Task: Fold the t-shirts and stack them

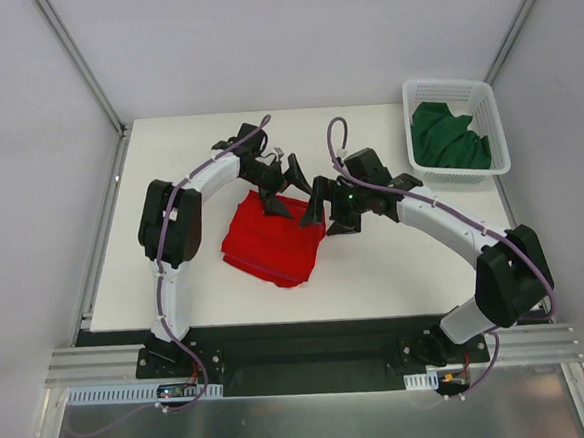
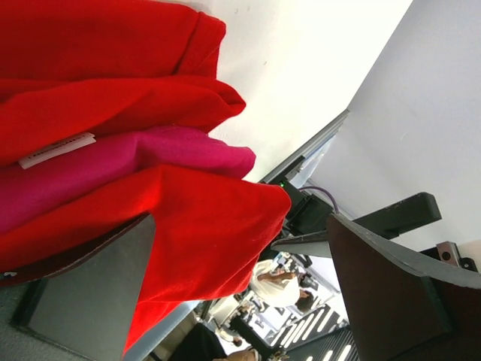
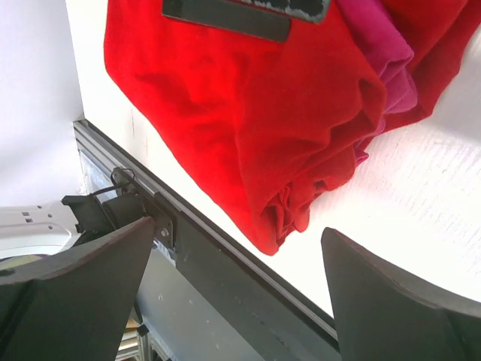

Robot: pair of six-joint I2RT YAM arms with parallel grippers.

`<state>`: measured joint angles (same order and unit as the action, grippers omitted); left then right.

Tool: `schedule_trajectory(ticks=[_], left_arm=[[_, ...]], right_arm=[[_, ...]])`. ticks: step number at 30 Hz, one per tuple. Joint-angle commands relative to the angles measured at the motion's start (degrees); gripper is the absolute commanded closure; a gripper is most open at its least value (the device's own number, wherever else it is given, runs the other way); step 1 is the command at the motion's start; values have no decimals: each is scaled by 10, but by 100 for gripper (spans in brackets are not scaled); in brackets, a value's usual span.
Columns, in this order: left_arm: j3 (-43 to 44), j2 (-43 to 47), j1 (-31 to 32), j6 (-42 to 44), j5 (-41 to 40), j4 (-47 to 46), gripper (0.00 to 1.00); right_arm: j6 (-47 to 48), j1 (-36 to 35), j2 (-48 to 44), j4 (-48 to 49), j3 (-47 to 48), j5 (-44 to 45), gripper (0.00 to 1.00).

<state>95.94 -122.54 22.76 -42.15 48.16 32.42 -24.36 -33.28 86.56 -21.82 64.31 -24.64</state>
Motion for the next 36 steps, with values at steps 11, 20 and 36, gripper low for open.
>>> schedule_trajectory(ticks=[11,20,36], left_arm=[[-27,56,-10,11,10,11,1],[-38,62,-14,14,9,11,1],[-52,64,-18,18,12,11,1]], right_arm=[[-67,-29,16,85,54,-50,4],[-47,-65,84,71,63,-48,4],[-18,-66,116,71,-5,-28,4]])
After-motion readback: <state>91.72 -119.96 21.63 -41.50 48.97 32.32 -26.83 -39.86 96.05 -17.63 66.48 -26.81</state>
